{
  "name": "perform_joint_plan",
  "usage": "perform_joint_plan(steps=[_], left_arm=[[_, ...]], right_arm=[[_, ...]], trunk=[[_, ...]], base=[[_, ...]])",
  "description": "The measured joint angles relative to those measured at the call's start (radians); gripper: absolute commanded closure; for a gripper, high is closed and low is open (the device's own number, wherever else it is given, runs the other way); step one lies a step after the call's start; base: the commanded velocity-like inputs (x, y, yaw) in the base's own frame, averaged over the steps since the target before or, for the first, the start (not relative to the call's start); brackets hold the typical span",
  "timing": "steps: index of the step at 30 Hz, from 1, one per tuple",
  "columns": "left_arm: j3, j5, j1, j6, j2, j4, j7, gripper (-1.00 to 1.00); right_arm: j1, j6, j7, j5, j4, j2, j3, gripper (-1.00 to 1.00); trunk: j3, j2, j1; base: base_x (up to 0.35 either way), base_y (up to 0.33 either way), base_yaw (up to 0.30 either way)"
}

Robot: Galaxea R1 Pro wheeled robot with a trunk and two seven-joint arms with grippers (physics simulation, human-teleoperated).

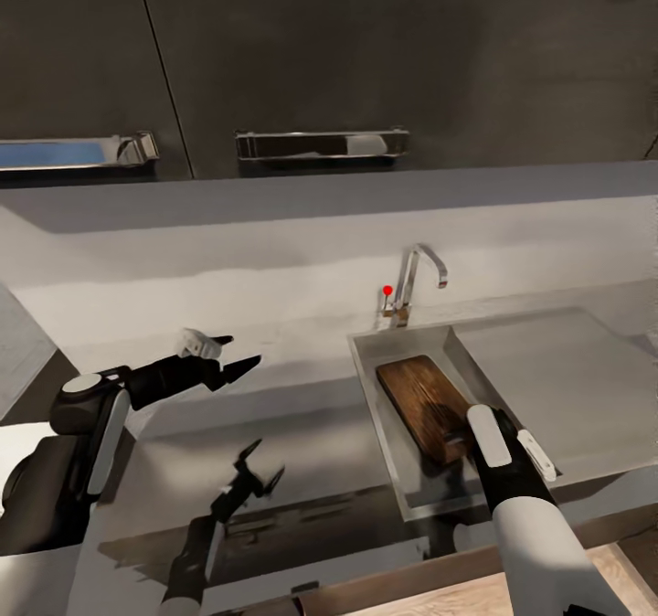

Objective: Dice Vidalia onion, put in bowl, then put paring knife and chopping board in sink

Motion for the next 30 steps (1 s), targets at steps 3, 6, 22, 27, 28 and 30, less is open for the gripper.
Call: perform_joint_plan(steps=[3, 6, 22, 27, 28, 30], left_arm=[[0.019, 0.000, 0.000, -0.001, 0.000, 0.000, -0.056, -1.00], [0.026, 0.000, 0.000, -0.002, -0.001, -0.001, -0.081, -1.00], [0.031, 0.000, 0.000, -0.005, -0.003, -0.001, -0.096, -1.00], [0.031, 0.000, 0.000, -0.005, -0.003, -0.001, -0.096, -1.00], [0.031, 0.000, 0.000, -0.005, -0.003, -0.001, -0.096, -1.00], [0.031, 0.000, 0.000, -0.005, -0.003, -0.001, -0.096, -1.00]], right_arm=[[0.000, -0.005, 0.007, -0.006, -0.001, 0.000, 0.002, -1.00], [0.000, 0.014, 0.017, 0.006, -0.001, -0.001, 0.002, -1.00], [0.000, 0.023, 0.095, 0.010, -0.039, 0.000, 0.282, -1.00], [0.000, 0.033, 0.102, 0.011, -0.106, 0.000, 0.366, -1.00], [0.000, 0.045, 0.103, 0.011, -0.119, 0.000, 0.378, -1.00], [0.000, 0.085, 0.104, 0.011, -0.150, 0.000, 0.394, -1.00]], trunk=[[0.003, 0.000, 0.000], [0.005, 0.000, 0.000], [0.006, 0.000, 0.000], [0.006, 0.000, 0.000], [0.006, 0.000, 0.000], [0.006, 0.000, 0.000]], base=[[0.000, 0.000, -0.081], [0.000, 0.000, -0.035], [0.000, 0.000, -0.004], [0.000, 0.000, 0.000], [0.000, 0.000, 0.000], [0.000, 0.000, 0.000]])
